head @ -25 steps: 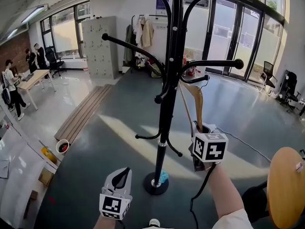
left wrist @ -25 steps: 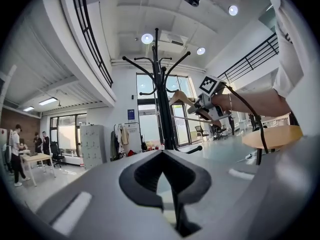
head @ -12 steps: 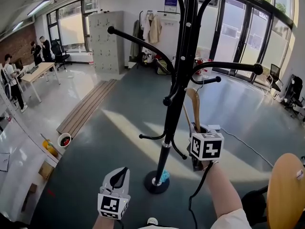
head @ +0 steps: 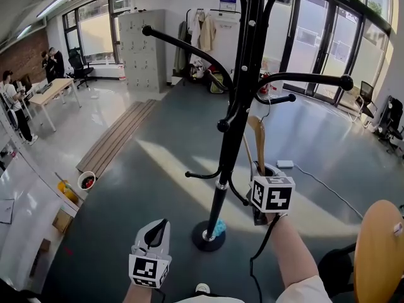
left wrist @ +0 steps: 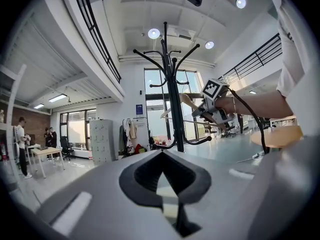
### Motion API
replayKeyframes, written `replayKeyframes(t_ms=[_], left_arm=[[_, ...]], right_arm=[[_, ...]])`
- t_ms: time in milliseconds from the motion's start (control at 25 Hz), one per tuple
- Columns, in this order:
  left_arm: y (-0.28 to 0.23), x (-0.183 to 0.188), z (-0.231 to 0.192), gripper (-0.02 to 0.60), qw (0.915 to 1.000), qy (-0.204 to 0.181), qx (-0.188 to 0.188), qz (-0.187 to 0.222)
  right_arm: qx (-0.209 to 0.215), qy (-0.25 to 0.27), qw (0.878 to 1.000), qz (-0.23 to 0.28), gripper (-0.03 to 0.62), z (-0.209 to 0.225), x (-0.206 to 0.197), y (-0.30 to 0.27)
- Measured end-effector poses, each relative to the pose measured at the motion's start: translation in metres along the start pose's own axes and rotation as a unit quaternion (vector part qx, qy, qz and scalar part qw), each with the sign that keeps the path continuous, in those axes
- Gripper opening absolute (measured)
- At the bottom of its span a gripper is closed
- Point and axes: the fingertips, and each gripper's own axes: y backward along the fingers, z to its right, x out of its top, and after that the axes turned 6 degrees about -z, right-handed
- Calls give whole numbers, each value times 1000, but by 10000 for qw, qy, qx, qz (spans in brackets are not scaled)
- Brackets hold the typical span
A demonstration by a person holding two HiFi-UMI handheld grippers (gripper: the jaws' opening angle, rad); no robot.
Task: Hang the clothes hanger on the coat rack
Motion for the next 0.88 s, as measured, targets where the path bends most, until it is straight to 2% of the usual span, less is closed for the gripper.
replayKeyframes(t_ms=[120, 240, 360, 600, 680, 880], left_arm=[[2, -3, 0, 0, 10000, 16, -29, -19], [4, -4, 2, 0, 10000, 9, -80, -32], [10, -2, -2, 0, 9999, 6, -124, -12], [28, 8, -3, 0, 9991, -63, -413, 98], [34, 13, 0, 0, 9985, -98, -514, 174], [53, 11, 1, 0, 9969, -117, -743, 235]], right_arm=[[2, -6, 9996, 274, 68, -2, 6, 1], [12, 18, 9978, 656, 284, -2, 15, 6], [-57, -124, 9953, 956, 342, -5, 23, 22], [-307, -101, 9917, 1243, 339, -20, 20, 72], [-396, -182, 9894, 1387, 308, -22, 15, 93], [-721, -377, 9855, 1489, 172, -33, -9, 137]])
